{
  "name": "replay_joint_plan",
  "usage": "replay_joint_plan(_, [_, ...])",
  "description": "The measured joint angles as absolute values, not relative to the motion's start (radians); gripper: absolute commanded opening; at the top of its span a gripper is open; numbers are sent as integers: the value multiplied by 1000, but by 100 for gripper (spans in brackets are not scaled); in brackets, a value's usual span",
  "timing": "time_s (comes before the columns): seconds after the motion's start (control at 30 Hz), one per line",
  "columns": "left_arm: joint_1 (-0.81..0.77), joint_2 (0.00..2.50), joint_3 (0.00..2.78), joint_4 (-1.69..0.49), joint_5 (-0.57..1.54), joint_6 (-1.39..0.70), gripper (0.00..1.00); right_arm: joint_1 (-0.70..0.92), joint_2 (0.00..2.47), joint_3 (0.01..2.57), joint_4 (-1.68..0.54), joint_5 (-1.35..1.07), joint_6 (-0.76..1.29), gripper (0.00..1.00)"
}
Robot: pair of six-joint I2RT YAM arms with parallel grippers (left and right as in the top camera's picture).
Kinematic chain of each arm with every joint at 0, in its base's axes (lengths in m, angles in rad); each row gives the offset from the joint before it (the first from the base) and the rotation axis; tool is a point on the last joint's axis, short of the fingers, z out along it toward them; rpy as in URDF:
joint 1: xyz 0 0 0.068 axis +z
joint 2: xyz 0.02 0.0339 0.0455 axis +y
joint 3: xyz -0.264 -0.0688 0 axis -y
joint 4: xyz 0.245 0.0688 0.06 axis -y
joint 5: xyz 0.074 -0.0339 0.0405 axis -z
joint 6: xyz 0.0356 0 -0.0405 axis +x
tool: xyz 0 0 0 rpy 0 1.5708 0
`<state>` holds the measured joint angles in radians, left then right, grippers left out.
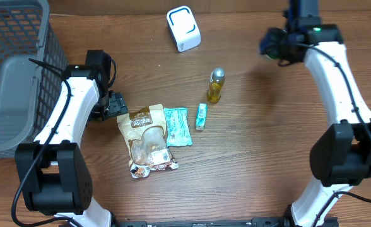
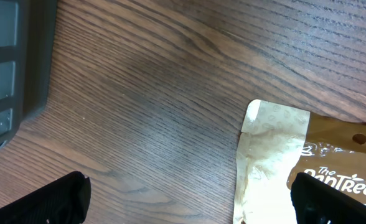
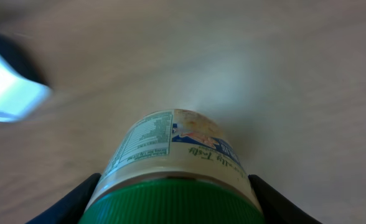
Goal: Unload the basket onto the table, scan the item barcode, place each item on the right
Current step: 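Pull the held green-lidded jar back right away from the scanner, then lower the jar onto the table at right and release it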
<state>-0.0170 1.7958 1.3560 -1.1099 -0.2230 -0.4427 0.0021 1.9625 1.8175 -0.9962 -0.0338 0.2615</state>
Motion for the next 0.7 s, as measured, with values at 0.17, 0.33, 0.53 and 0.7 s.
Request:
replay_joint_plan(0.17, [-17, 1796, 1356, -1110, -223, -443, 99, -117, 1963, 1806, -1126, -25, 262, 9])
replay_joint_plan(0.33, [-17, 1796, 1356, -1110, -223, -443, 99, -225, 1963, 1717, -1122, -21, 262, 9])
replay_joint_plan(0.53, [-17, 1796, 1356, -1110, -223, -443, 100, -337, 1963, 1565, -1071, -19, 262, 10])
replay_joint_plan(0.7, [-17, 1796, 1356, -1110, -223, -443, 100, -377, 1963, 1481, -1004, -19, 262, 13])
